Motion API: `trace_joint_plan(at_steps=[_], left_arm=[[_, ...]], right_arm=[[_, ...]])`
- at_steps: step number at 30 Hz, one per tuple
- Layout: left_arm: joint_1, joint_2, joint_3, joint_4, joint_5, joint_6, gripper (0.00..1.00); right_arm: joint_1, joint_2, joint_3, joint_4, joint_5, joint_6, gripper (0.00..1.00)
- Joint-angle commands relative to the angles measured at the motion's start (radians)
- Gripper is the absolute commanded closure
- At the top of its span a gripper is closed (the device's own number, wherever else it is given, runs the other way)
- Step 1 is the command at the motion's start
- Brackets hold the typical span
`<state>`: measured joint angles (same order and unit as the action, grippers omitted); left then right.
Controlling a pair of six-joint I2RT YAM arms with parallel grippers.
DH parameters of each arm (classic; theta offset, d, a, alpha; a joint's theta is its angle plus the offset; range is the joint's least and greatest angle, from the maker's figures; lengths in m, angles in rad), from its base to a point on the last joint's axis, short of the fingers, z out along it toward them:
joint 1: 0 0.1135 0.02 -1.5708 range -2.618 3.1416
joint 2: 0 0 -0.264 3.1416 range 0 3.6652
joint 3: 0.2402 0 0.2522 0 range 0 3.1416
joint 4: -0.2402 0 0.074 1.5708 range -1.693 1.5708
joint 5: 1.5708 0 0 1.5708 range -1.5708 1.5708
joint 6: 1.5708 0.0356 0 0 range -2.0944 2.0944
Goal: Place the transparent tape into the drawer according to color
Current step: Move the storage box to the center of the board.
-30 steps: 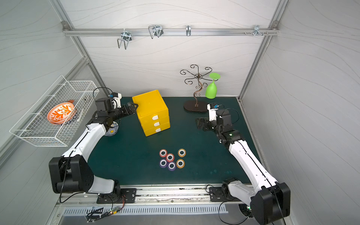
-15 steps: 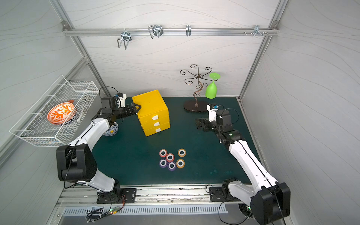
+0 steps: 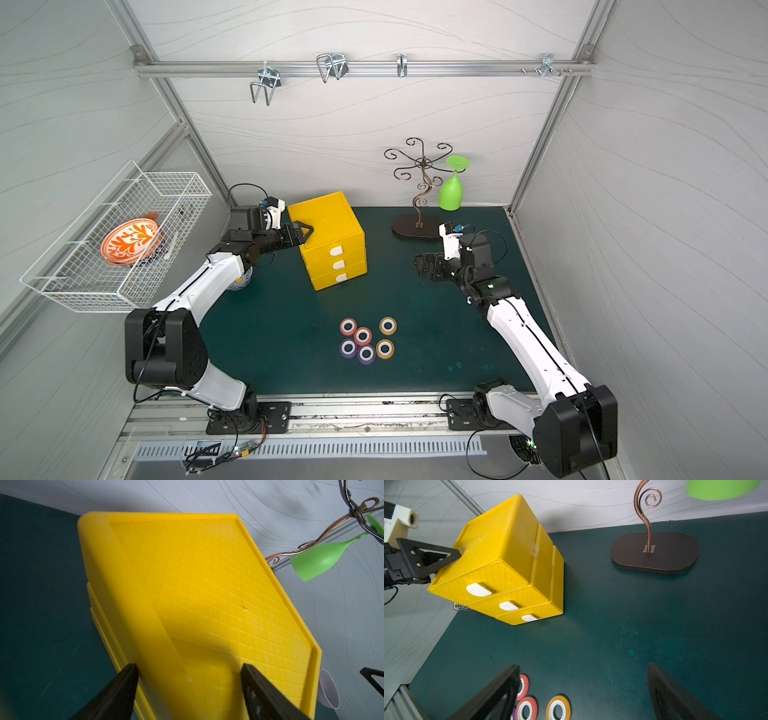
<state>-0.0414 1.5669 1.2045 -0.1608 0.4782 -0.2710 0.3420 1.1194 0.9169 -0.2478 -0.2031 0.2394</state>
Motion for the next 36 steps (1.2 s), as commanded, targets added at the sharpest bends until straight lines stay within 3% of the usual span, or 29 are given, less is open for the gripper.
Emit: trace_joint_plan(at_steps=[1, 15, 23, 29, 36], left_arm=[[-0.043, 0.042, 0.063, -0.013, 0.039, 0.025, 0.2], [-0.146, 0.119, 0.132, -0.035, 0.049, 0.051, 0.25], [-0.168, 0.085, 0.127, -0.072, 0.036, 0.064, 0.25], [-0.167, 0.01, 0.089, -0.074, -0.015, 0.054, 0.19], [-0.158, -0.023, 0.048, -0.037, -0.021, 0.002, 0.15]], right_arm=[[0.016, 0.013, -0.007, 0.013, -0.015, 0.01, 0.01], [0.053, 0.06, 0.0, 0.024, -0.025, 0.009, 0.01], [0.162, 0.111, 0.013, 0.062, 0.001, 0.014, 0.01], [0.338, 0.135, -0.038, 0.236, 0.128, -0.019, 0.01], [0.43, 0.235, -0.057, 0.459, 0.285, -0.057, 0.01]])
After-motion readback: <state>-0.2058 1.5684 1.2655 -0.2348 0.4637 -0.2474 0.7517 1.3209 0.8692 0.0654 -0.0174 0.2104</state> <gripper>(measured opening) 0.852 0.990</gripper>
